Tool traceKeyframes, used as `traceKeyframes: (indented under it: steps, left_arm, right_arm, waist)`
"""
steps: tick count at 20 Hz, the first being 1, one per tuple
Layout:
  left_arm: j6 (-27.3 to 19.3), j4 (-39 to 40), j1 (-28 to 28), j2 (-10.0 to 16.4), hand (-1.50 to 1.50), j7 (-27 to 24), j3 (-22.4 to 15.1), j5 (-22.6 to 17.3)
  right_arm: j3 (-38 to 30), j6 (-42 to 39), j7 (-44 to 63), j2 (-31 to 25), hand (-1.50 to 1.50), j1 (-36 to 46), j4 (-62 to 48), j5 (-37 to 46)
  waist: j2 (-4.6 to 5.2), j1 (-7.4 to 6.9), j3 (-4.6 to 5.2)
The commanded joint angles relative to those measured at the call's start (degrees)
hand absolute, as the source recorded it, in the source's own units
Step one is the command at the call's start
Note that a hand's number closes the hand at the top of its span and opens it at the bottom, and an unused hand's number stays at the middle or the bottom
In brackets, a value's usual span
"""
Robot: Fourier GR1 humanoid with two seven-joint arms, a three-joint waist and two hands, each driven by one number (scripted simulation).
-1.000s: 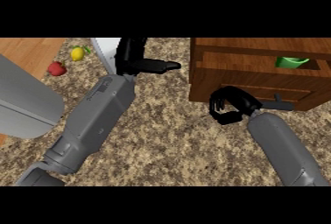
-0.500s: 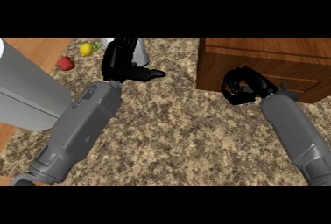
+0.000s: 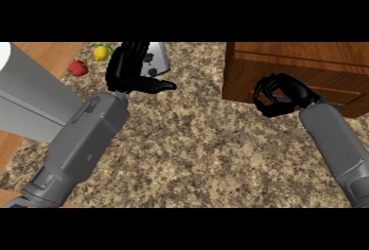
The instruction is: Pick up the cup, place it into the drawer and close the drawer
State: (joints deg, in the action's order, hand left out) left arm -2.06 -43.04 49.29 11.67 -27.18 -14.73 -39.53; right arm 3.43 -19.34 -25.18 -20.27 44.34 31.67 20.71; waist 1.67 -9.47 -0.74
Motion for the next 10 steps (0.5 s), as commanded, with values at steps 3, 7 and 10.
traceKeyframes:
  steps: [3, 7, 10]
  left_arm:
    - [1.6, -1.3, -1.6, 0.4, -1.5, 0.1, -0.4, -0.2]
    - [2.8, -1.7, -2.7, 0.1, -1.5, 0.0, -0.7, -0.4]
    - [3.3, -2.5, -2.6, 0.3, -1.5, 0.5, -0.5, -0.8]
  right_arm:
    - [-5.5, 4.6, 4.5, -6.7, 1.5, 9.6, -1.6, -1.1]
    - [-6.1, 1.9, 4.9, -8.2, 1.5, 9.8, 0.1, -2.4]
    - [-6.0, 1.9, 5.0, -7.6, 1.5, 8.4, 0.5, -2.8]
  waist:
    - [1.1, -2.92, 0.51]
    - [1.14, -3.04, 0.64]
    - [1.16, -3.59, 0.53]
